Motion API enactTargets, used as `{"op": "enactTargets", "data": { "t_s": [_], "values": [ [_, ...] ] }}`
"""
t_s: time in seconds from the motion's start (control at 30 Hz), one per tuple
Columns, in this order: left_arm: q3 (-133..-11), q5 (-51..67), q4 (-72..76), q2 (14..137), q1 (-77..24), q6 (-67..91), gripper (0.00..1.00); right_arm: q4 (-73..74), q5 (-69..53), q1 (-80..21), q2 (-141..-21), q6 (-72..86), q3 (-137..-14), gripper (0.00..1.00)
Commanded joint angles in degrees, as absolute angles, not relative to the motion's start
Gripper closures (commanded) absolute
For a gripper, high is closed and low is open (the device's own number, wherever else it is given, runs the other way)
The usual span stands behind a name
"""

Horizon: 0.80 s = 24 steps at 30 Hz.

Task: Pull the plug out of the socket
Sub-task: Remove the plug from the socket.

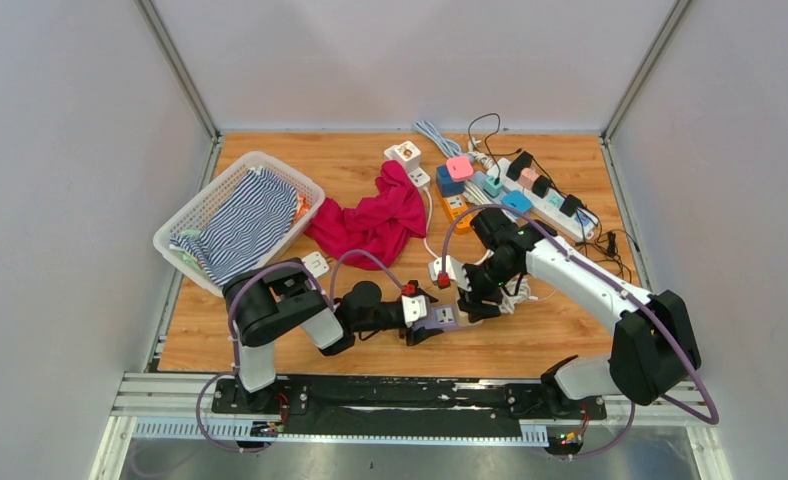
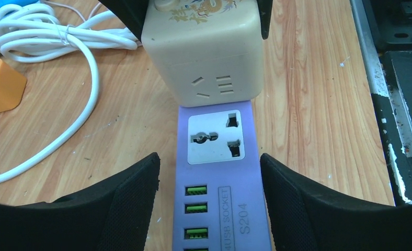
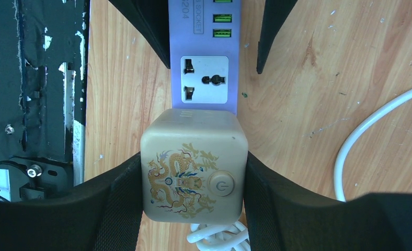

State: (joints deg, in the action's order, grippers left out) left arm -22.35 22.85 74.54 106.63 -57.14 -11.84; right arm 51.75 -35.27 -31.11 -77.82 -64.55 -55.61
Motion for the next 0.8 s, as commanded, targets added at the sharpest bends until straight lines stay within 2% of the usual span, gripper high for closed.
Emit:
{"op": "enactTargets", "data": {
  "t_s": [0.0,0.27,0.37,0.5,0.6,0.67,0.77],
  "values": [
    [-23.45,22.72,72.7,107.63,-57.57,-13.21,0.28,51.77,-34.79,-30.66,-76.73,-65.68,-55.2,1.0],
    [-23.99,22.66,71.66,107.75,-57.56,-13.19,0.42,51.68,-35.01,-30.62,-76.75,-65.54,-55.2,1.0],
    [-24.23,22.93,71.16,107.75,-57.5,-13.21,0.55,51.64,-35.05,-30.66,-76.65,-65.41,-55.15,1.0],
    [-24.43,23.19,70.55,107.54,-57.54,-13.1,0.8,51.51,-34.99,-30.67,-76.73,-65.44,-55.04,1.0],
    [-24.43,23.48,70.61,107.4,-57.5,-12.91,0.95,51.42,-34.91,-30.62,-76.73,-65.47,-54.95,1.0],
    [-24.39,23.69,70.66,107.28,-57.54,-12.72,1.0,51.21,-34.95,-30.62,-76.61,-65.35,-54.86,1.0],
    [-24.26,23.65,71.19,106.98,-57.34,-10.57,1.0,50.36,-35.49,-30.65,-75.5,-65.33,-53.93,1.0]
  ]
}}
